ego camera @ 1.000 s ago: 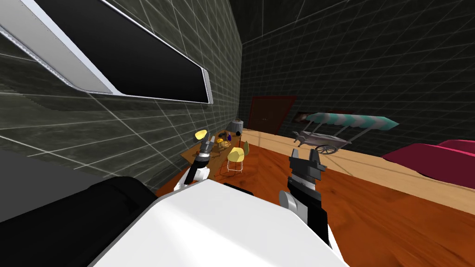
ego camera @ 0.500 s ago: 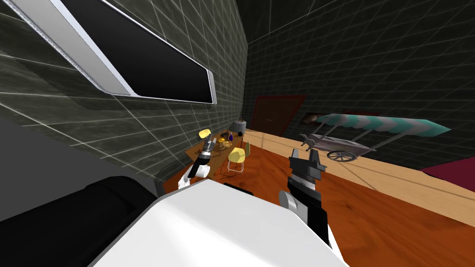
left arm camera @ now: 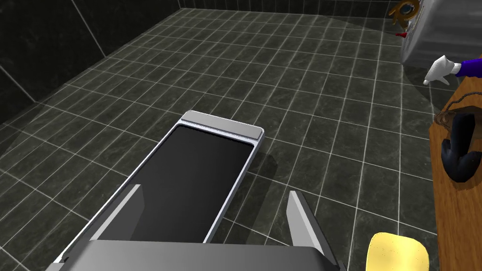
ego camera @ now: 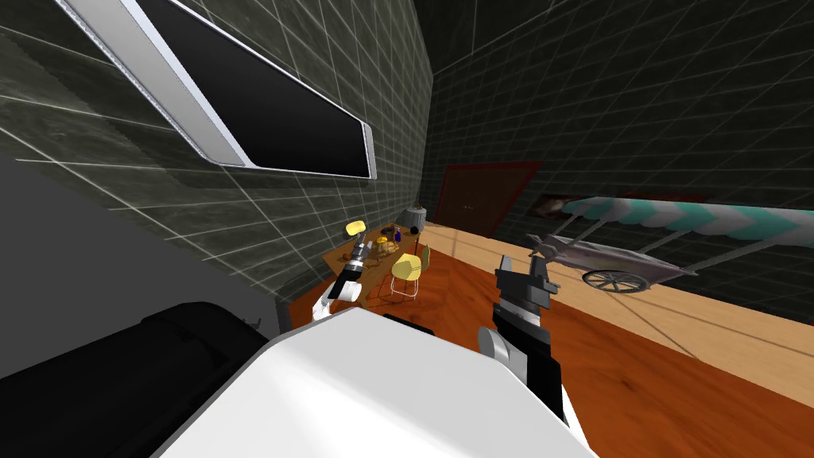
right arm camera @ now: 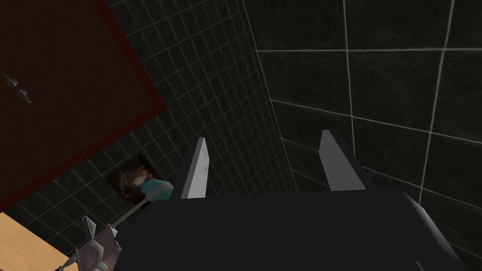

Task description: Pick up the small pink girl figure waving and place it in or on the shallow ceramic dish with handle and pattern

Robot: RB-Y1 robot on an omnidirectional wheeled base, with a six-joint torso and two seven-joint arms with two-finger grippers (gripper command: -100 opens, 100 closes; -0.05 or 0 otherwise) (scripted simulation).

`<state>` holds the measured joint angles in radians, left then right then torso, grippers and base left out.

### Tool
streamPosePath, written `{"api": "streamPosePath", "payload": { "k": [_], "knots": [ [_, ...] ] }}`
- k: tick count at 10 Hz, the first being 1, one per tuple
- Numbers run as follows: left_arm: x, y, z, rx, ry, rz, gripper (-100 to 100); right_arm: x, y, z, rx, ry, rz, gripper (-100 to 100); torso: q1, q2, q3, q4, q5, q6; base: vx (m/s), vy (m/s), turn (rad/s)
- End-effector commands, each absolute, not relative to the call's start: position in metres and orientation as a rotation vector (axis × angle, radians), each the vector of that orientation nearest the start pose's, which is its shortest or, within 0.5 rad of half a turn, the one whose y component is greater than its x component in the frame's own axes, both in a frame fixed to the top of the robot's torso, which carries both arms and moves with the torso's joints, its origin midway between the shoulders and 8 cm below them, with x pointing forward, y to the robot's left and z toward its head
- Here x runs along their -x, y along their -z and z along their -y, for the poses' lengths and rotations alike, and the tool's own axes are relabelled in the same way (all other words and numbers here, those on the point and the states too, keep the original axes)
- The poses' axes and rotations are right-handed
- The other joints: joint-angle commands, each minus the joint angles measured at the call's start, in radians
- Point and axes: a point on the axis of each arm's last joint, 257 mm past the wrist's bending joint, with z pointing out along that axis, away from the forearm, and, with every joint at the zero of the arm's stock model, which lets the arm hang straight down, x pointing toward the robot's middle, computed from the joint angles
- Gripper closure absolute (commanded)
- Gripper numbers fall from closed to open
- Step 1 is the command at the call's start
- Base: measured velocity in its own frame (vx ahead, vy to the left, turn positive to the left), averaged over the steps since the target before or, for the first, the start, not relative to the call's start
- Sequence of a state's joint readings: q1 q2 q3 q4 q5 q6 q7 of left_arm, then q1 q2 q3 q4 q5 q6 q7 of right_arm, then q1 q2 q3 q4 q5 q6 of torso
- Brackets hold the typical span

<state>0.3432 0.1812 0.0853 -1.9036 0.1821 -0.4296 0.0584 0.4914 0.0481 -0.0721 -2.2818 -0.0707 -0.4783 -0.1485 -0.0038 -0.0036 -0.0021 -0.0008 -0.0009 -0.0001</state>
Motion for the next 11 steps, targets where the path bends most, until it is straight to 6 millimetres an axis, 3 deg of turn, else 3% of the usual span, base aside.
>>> {"api": "streamPosePath", "payload": {
  "k": [1, 3, 11],
  "knots": [
    [-0.427, 0.11, -0.346, 0.959, 1.301, -0.809, -100, -0.34, -0.024, 0.316, -0.786, -1.41, -0.481, 0, 0.0, 0.0, 0.0, 0.0, 0.0, 0.0, 0.023, -0.048, 0.08],
    [-0.443, 0.132, -0.36, 1.052, 1.322, -0.803, -100, -0.34, -0.024, 0.316, -0.786, -1.41, -0.481, 0, 0.001, 0.001, 0.001, 0.0, 0.0, 0.0, 0.027, -0.066, 0.173],
    [-0.472, 0.207, -0.395, 1.302, 1.304, -0.804, -100, -0.34, -0.024, 0.316, -0.786, -1.411, -0.481, 0, 0.001, 0.001, 0.001, 0.0, 0.0, 0.001, 0.024, -0.059, 0.098]
  ]
}}
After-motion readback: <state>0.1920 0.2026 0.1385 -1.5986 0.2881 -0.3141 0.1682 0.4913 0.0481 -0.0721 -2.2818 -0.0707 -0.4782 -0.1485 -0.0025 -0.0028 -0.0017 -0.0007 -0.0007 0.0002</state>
